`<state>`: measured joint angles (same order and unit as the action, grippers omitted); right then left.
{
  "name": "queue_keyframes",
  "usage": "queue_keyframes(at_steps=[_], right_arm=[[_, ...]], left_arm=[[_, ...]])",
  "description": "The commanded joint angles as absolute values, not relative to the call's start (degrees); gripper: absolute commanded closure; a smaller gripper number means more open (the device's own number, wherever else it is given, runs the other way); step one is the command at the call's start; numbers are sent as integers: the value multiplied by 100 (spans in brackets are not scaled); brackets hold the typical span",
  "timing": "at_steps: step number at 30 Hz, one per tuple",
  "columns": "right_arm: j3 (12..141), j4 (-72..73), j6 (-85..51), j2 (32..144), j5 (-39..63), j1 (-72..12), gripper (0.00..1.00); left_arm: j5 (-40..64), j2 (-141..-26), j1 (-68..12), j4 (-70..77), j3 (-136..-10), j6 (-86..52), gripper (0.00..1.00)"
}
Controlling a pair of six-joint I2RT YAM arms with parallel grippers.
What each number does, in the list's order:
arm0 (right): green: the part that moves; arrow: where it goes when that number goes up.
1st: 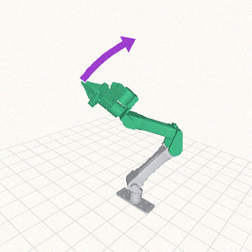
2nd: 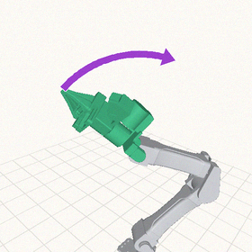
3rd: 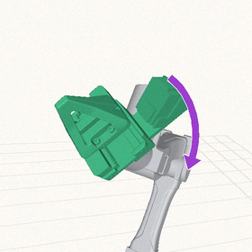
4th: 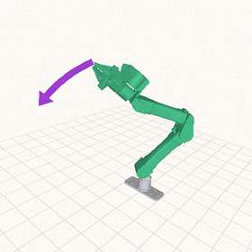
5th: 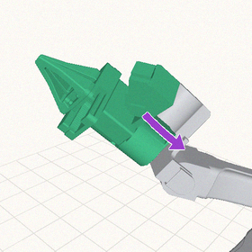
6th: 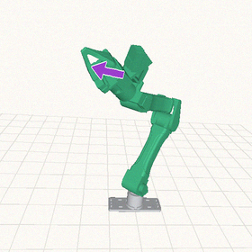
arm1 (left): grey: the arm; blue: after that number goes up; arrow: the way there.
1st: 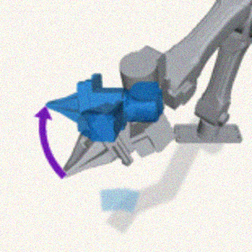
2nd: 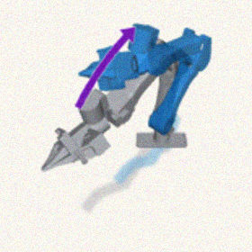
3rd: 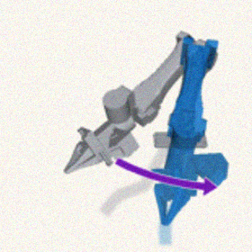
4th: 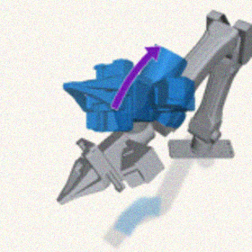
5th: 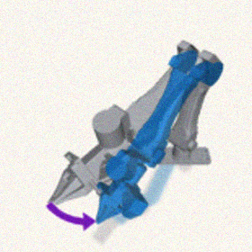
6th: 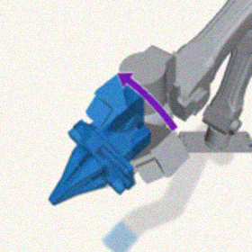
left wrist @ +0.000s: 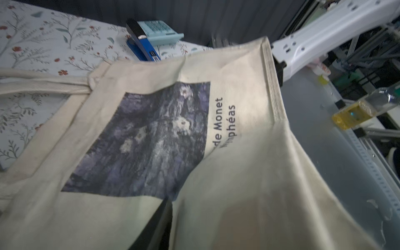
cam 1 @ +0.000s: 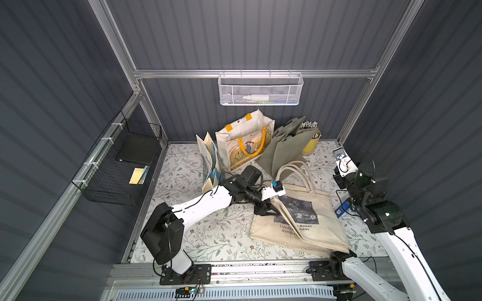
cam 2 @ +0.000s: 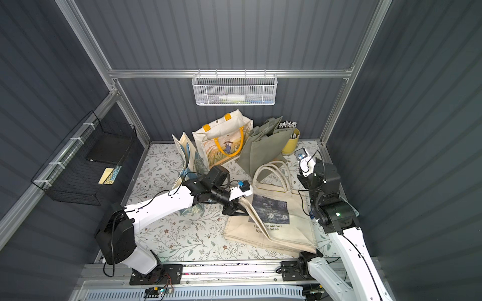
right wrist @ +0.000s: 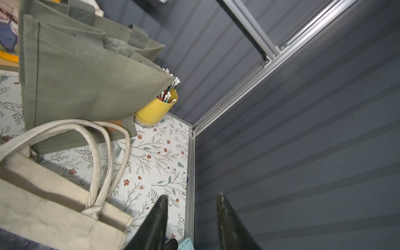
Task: Put away the canvas bag
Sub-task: Place the canvas bag at the center of the board.
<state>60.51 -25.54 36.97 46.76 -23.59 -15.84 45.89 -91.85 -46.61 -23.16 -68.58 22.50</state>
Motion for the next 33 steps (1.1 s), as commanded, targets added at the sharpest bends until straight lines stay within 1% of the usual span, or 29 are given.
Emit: queue_keyframes(at_steps=[1,3,7,8,9,13,16,17,20,23,27,29,32,33], right_arm=[[5982,-2620,3427,4647,-2292,-1564,60],[5925,-2654,3342,4684,-2227,-1564,59],[5756,-2679,3243,4728,-2170,-1560,59],[5682,-2671,3235,4724,-2186,-1564,60],[5601,-2638,3241,4703,-2208,-1567,59],[5369,-2477,3224,4698,-2252,-1538,59],[5250,-2330,3128,4754,-2156,-1494,58],[5230,-2304,3071,4781,-2064,-1486,58],[5229,-2248,2826,4888,-1797,-1468,57],[5280,-2242,2584,5032,-1503,-1468,57],[5261,-2273,2322,5180,-1185,-1468,57],[5172,-2299,2326,5211,-947,-1473,58],[4998,-2364,2413,5149,-755,-1516,59],[4910,-2365,2433,5120,-745,-1529,59]], left_arm=[[4151,-8976,-4776,-3177,-6868,2298,22],[4129,-8933,-4773,-3286,-6968,2267,19],[3714,-8741,-4771,-3224,-7195,2022,15],[3624,-8676,-4757,-3250,-7229,1952,1],[3567,-8605,-4748,-3292,-7483,1883,1],[2974,-8146,-4744,-3423,-7555,2208,1],[2291,-7684,-4739,-3073,-7340,2281,1],[1997,-7517,-4737,-2869,-7047,2248,1],[1505,-7313,-4731,-2498,-6790,1870,0],[850,-7670,-4655,-2694,-7053,938,1],[1140,-8788,-4159,-3868,-8361,-182,1],[1664,-9128,-3917,-4177,-8870,-343,1],[2274,-8809,-3850,-3535,-8700,-373,1],[2680,-8592,-3841,-3280,-8576,-272,1]])
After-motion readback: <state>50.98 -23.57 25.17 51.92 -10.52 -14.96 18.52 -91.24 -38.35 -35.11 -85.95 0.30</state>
